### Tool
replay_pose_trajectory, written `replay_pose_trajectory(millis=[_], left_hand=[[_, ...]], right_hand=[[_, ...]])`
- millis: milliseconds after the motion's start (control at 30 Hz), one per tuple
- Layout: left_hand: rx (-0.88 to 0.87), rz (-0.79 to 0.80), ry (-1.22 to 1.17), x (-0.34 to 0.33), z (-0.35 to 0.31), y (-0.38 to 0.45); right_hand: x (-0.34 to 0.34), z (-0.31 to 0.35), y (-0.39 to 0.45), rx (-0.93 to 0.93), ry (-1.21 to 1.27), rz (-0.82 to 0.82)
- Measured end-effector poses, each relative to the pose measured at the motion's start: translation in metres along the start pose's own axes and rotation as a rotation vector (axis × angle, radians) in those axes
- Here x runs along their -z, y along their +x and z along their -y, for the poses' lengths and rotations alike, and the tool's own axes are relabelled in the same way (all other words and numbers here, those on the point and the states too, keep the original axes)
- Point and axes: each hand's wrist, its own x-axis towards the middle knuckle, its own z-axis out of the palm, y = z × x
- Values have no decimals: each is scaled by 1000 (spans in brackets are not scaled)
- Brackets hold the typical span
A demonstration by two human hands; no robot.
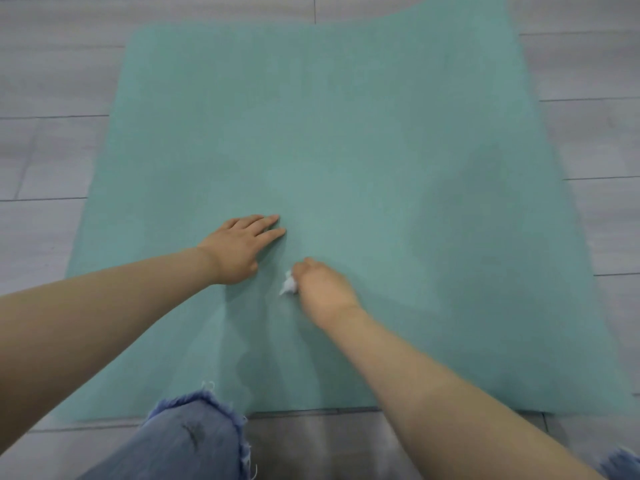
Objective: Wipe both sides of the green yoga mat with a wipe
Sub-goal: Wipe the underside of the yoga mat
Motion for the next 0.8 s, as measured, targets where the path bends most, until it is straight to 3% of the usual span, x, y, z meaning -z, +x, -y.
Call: replay_pose_trajectory(millis=[67, 200, 300, 367, 433, 533, 600, 667, 800], left_hand=[[16, -1, -35, -6, 1, -6], [-28, -48, -43, -17, 5, -7], [-45, -51, -34, -19, 9, -4], [-55, -66, -16, -20, 10, -2], [-62, -80, -8, -21, 8, -3], [-75, -67, 6, -27, 2, -7], [-95, -105, 29, -34, -2, -12], [-148, -196, 69, -39, -6, -20], [-338, -251, 118, -65, -27, -47]], right_hand=[[22, -53, -20, -186, 122, -174], [68, -179, -97, -796, 130, -462], [75, -200, -113, -1027, 146, -591], [56, -164, -82, -898, 164, -609], [16, -100, -47, -614, 139, -547], [-36, 10, -20, -94, 55, -201], [-39, 34, -20, 200, -53, 41], [-19, 6, -24, 201, -69, 26], [42, -123, -59, -343, 4, -286]])
